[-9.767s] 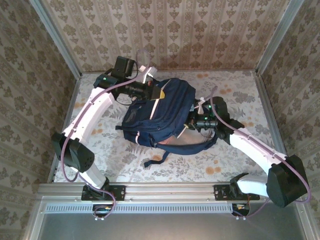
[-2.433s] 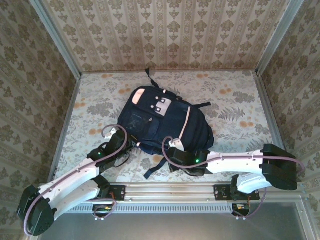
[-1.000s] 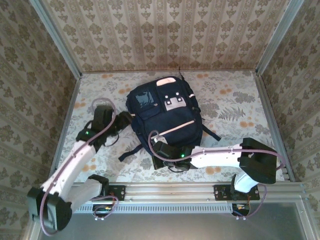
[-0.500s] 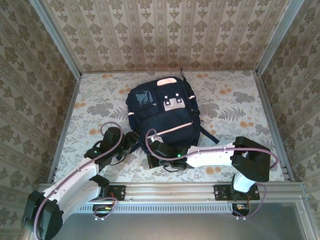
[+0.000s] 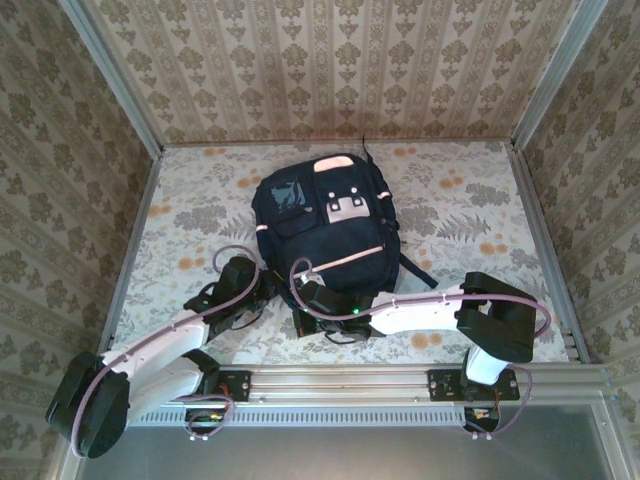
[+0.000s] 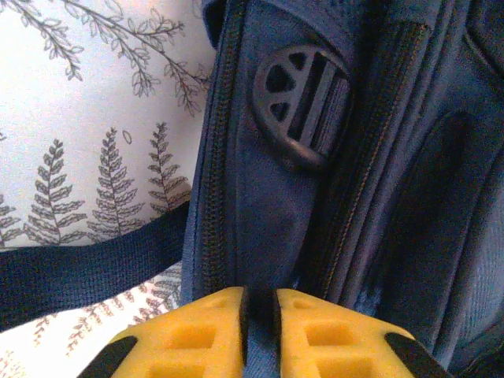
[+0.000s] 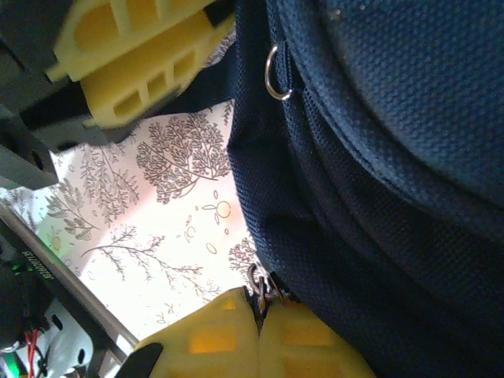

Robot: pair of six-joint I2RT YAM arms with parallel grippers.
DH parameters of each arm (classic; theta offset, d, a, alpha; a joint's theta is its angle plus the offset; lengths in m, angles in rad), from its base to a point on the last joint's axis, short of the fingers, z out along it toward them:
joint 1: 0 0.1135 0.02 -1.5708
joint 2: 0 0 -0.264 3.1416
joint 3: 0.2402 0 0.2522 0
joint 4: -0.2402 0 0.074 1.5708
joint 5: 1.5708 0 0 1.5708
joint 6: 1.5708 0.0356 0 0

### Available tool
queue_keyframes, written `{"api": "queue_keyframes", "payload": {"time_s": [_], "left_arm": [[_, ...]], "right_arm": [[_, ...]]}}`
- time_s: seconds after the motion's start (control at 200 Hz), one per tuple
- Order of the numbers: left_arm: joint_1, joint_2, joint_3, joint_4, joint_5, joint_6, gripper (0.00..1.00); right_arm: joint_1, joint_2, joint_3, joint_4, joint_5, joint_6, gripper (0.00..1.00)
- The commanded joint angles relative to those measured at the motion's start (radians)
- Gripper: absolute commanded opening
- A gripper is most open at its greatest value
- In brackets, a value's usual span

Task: Pack the student bag

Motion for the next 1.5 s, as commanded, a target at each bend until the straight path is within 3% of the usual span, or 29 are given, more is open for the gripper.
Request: {"api": "queue_keyframes", "payload": {"time_s": [0.0, 0.03, 0.455, 0.86, 1.03, 1.14, 1.21, 1.495], "left_arm": [[-0.006, 0.038, 0.017, 0.022, -0.038, 0.020, 0.04], [-0.006, 0.047, 0.022, 0.020, -0.041, 0.021, 0.00], [0.009, -0.005, 0.059, -0.084, -0.121, 0.072, 0.00], [0.029, -0.041, 0.066, -0.126, -0.131, 0.093, 0.00], [0.031, -0.071, 0.100, -0.180, -0.121, 0.141, 0.00], [0.028, -0.104, 0.133, -0.261, -0.082, 0.165, 0.32], [0.027, -0.151, 0.122, -0.293, -0.054, 0.137, 0.44], [-0.070, -0.290, 0.025, -0.297, -0.072, -0.054, 0.52]], "right_arm": [[0.001, 0.023, 0.017, 0.003, -0.004, -0.001, 0.00], [0.001, 0.023, 0.016, -0.009, 0.001, 0.000, 0.00], [0.000, -0.038, 0.023, -0.266, 0.046, -0.014, 0.00], [-0.024, -0.158, -0.038, -0.345, 0.073, -0.027, 0.00], [-0.032, -0.201, -0.065, -0.291, 0.048, -0.034, 0.00], [-0.036, -0.208, -0.082, -0.224, 0.021, -0.016, 0.00], [-0.036, -0.199, -0.086, -0.182, 0.002, -0.002, 0.00], [-0.036, -0.123, -0.061, -0.071, -0.054, 0.029, 0.00]]}}
